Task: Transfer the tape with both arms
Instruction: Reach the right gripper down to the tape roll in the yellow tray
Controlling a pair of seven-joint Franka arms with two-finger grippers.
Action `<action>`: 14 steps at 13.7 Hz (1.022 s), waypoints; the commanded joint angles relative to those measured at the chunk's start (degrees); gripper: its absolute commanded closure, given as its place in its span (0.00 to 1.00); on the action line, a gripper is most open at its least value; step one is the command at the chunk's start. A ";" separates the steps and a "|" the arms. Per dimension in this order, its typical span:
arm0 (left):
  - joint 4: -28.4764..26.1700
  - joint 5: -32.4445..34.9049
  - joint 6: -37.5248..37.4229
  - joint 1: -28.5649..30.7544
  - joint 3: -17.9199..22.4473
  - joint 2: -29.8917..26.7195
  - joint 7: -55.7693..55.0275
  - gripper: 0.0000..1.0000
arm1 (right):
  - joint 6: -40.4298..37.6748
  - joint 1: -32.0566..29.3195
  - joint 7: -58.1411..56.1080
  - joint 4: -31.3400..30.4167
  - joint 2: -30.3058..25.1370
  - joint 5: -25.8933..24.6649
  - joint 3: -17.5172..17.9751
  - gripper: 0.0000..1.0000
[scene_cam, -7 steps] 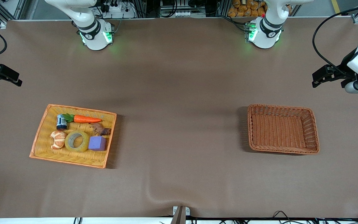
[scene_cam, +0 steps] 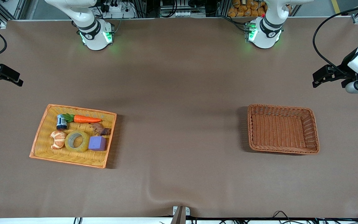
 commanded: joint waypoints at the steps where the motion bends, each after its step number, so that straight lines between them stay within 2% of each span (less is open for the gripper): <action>1: 1.18 -0.32 -1.14 0.62 -0.14 0.20 0.39 0.00 | -0.43 -0.27 -0.19 0.37 0.00 0.71 0.18 0.00; 6: 0.92 -0.32 -1.14 0.62 -0.14 0.28 0.39 0.00 | 2.46 3.93 -0.46 -1.04 4.03 0.88 0.53 0.00; 10: 0.30 -0.23 -1.14 0.53 -0.23 0.28 0.39 0.00 | 10.79 9.04 -7.89 -1.13 13.69 1.23 0.53 0.00; 12: -0.22 -0.32 -1.14 0.53 -0.23 0.28 0.39 0.00 | 17.30 9.05 -13.09 -1.21 19.75 1.32 0.53 0.00; 14: -0.49 -0.32 -1.14 0.53 -0.32 0.37 0.39 0.00 | 20.48 8.61 -18.88 -1.21 24.94 1.32 0.53 0.00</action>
